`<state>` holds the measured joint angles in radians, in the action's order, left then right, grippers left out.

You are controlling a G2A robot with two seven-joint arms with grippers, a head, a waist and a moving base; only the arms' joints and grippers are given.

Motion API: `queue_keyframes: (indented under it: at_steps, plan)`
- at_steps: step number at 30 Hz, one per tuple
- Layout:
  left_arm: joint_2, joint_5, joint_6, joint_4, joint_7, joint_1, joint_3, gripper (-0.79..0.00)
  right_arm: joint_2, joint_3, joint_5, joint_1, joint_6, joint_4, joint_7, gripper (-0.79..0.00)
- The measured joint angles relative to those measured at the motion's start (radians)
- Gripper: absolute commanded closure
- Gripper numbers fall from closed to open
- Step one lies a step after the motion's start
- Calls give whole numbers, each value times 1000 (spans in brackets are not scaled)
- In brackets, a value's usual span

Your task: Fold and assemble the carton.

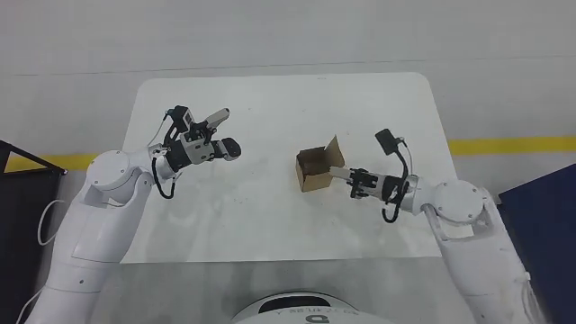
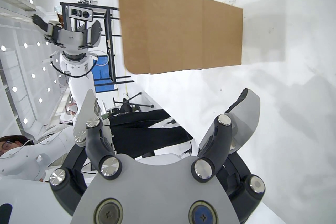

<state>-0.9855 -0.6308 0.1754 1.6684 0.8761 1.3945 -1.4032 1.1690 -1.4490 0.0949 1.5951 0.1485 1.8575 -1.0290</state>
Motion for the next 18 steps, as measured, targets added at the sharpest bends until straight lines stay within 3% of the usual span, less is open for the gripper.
queue_keyframes:
  at_steps: [6,18]
  plan:
    - [0,0,0,0,0,0,0,-785,12,94,-57,-88,-47,-148,53,-785]
    - [0,0,0,0,0,0,0,-785,23,147,-111,-237,-106,-312,155,-785]
